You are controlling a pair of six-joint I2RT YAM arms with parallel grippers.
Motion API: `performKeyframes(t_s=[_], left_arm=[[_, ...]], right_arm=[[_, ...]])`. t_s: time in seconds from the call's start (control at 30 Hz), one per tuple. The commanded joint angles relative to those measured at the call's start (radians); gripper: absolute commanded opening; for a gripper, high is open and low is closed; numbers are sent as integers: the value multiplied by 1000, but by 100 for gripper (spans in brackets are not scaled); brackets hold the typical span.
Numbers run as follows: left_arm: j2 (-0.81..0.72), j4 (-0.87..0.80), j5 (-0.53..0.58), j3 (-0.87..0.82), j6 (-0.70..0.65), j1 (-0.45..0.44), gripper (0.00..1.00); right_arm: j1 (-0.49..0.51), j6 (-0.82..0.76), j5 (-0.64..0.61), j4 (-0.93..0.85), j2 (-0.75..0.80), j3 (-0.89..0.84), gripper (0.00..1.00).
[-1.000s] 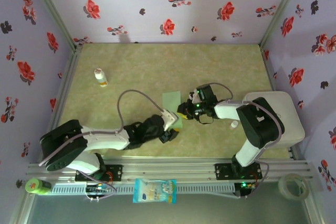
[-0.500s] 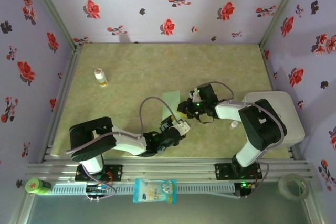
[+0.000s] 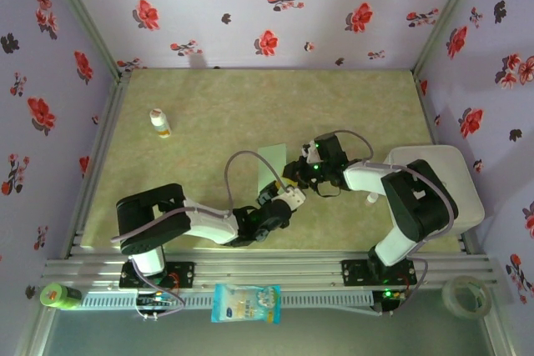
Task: Fold a paper plane with a square sheet of paper (pick it up from the middle)
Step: Fold the triangle a second time at the center of the table.
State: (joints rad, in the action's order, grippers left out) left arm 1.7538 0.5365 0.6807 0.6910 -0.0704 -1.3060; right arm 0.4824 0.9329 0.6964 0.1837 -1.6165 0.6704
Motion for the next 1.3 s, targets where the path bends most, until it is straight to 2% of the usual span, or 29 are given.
performKeyframes(t_s=[0.0, 0.1, 0.27, 0.5, 0.6, 0.73, 0.8, 1.07, 1.23, 1.27], left_arm=[[-9, -19, 30, -12, 27, 9, 55], [-14, -22, 29, -15, 29, 10, 54], [-25, -97, -25, 5, 33, 25, 40], [-45, -111, -54, 13, 41, 34, 27], [-51, -109, -89, 17, 50, 42, 27], [-56, -102, -109, 23, 45, 45, 33], [-54, -105, -118, 27, 34, 51, 33], [-64, -110, -120, 13, -9, 79, 17], [-91, -138, -167, 10, -16, 85, 0], [-88, -141, -168, 9, -16, 86, 0]], right_arm=[[-8, 26, -15, 28, 13, -18, 22], [-8, 33, -8, 45, 4, -19, 22], [-8, 40, -14, 53, 9, -20, 21], [-8, 38, -14, 40, 9, -6, 20], [-8, 31, -9, 21, 8, 1, 21], [-8, 14, -15, -7, 16, 7, 21], [-8, 13, -15, -13, 16, 13, 21], [-8, 38, -42, 21, 22, -4, 20], [-8, 45, -51, 34, 20, -8, 20], [-8, 46, -52, 34, 21, -8, 21]])
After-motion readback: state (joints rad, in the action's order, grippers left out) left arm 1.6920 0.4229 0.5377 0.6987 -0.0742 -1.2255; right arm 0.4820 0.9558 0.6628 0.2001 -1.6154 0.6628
